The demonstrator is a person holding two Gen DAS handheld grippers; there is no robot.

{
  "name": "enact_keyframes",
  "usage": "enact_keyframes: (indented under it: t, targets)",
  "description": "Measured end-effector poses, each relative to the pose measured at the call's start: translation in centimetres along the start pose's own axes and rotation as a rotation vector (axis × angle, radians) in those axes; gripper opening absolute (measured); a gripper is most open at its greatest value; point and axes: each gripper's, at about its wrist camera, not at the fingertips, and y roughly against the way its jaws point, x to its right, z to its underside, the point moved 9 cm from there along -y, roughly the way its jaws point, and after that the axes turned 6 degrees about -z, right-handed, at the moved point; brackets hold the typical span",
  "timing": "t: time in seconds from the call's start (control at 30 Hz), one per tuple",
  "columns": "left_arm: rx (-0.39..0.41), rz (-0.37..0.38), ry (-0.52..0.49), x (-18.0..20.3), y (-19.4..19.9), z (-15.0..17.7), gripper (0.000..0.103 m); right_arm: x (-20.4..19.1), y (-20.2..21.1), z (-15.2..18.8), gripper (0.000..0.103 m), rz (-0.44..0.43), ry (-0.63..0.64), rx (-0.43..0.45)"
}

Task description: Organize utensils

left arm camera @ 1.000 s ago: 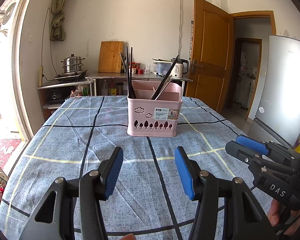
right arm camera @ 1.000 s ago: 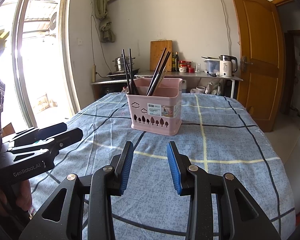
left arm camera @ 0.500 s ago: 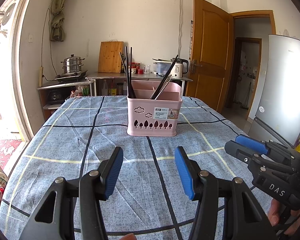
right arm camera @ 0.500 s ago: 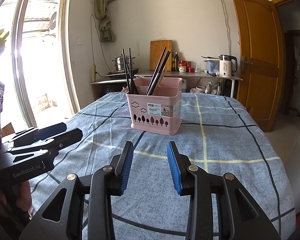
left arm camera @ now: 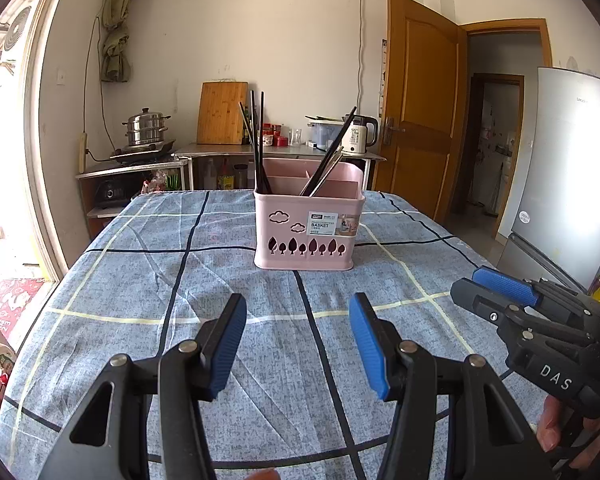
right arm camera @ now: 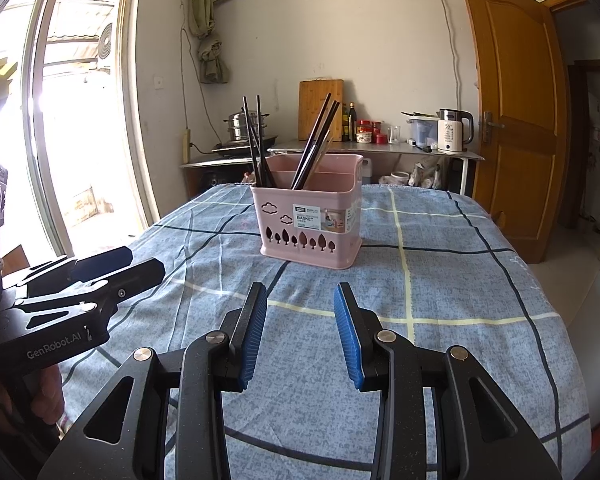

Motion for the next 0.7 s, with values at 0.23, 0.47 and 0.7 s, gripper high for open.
enact_keyframes:
  t: [0.23,0.47,0.7]
  targets:
    - [-0.013,0.007,0.003,0.09,-0.26,0.24,0.056,0.05,-0.02,0.0,0.036,0.001,0.0,-0.001]
    - [-0.012,-0.005,-0.001,0.09,-0.27,0.39,0.056,0.28,-0.07,0.15,0.036,0.006,0.001,-0.004]
    - [-0.017,-0.002,0.003,0.06,-0.42,0.4,0.056,0.23,-0.1,0.17,0.036,0.006,0.001,-0.004]
